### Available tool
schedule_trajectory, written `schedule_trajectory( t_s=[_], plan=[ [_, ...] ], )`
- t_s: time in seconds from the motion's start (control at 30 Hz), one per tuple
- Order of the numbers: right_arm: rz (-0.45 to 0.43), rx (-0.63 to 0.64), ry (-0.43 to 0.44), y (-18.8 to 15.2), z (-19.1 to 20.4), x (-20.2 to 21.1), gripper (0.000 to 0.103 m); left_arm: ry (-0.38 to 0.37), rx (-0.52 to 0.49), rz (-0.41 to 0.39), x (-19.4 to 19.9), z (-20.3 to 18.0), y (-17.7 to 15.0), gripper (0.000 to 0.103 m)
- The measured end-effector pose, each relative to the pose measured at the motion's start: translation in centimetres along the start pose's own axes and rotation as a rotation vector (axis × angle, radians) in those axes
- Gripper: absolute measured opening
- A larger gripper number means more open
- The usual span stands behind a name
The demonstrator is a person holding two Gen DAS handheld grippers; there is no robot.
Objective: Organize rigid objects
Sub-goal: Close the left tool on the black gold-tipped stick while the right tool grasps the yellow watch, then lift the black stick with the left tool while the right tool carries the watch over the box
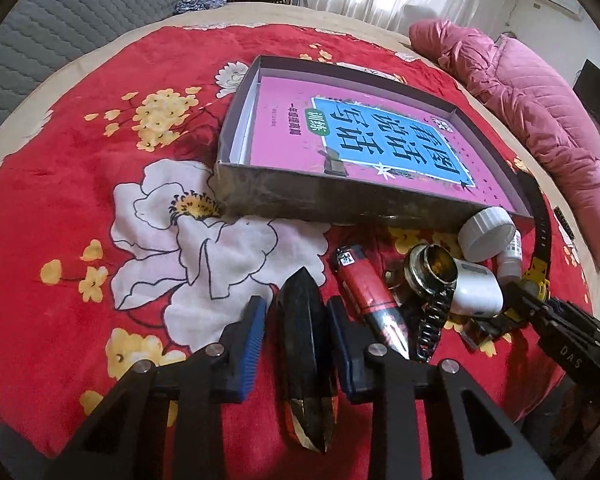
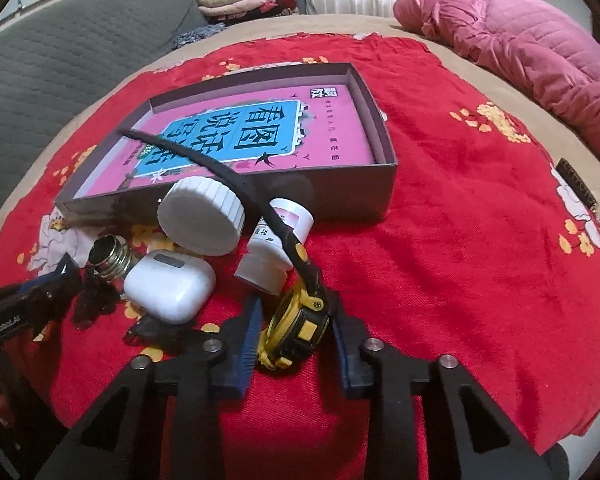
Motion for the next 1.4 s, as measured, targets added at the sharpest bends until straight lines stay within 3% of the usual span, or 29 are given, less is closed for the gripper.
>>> schedule_trajectory(
  t_s=[0.33, 0.6, 1.03, 1.4],
  plan=[
    [-0.012, -0.053, 0.071, 0.1, -1.1, 0.8, 0.019, -0.018, -0.010, -0.017, 0.8, -0.1, 0.0, 0.024],
    [-0.056, -0.076, 0.093, 0.4, -1.8, 2.2, 0.017, -0.103, 0.032, -0.074, 2.9, 0.4, 0.3, 0.023],
    [-0.129, -0.125, 0.118, 0.9, -3.0, 4.6, 0.017, -0.119, 0.015, -0.118, 3.8, -0.1, 0.8, 0.023],
    [-0.134, -0.143, 0.109, 1.0, -3.4, 4.7, 0.017, -0.140, 0.054, -0.145, 4.8, 0.9, 1.1, 0.023]
  ],
)
Point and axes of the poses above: each gripper's, at about its wrist camera, not at the fingertips, and x roughly against the way its jaws point, z to its left, y to its top, the point moved 2 cm from there along -x, roughly the way its jaws point, and after that the axes turned 2 degrees about y, right-handed, at the moved point
